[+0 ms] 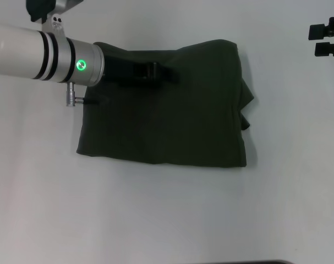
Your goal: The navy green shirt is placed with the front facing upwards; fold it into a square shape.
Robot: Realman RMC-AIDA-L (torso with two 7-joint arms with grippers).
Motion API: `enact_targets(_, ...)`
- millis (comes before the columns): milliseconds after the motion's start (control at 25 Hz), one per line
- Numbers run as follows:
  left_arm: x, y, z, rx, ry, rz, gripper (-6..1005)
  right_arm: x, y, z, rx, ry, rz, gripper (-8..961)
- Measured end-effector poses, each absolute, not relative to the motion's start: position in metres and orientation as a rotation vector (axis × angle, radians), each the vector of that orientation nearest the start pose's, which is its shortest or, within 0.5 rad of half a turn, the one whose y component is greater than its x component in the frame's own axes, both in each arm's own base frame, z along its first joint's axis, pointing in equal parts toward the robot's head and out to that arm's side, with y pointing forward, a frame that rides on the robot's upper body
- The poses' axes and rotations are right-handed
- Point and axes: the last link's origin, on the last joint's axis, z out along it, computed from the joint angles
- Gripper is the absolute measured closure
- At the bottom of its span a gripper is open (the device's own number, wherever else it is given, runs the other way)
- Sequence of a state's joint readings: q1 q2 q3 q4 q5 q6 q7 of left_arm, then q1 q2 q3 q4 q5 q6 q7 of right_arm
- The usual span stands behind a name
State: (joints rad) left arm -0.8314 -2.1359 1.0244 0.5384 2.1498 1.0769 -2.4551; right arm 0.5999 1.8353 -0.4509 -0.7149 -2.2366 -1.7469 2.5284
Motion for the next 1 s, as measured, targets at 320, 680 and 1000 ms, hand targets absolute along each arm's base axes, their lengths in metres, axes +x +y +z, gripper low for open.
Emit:
enact_targets(320, -0.202, 0.409, -0.08, -2.307, -1.63, -0.326, 431, 0.291, 0.35, 0.123, -2.152, 1.987, 0.661, 318)
enact_targets(680, -0.21, 0.421, -0.071, -2.22, -1.596, -0.343, 430, 0.289, 0.351, 0.123, -2.155, 1.99, 0.664, 316)
enact_targets(1000, -0.223, 0.432, -0.056, -2.116, -1.598, -0.359, 428, 0.288, 0.352, 0.121, -2.149, 2.001, 0.666, 314)
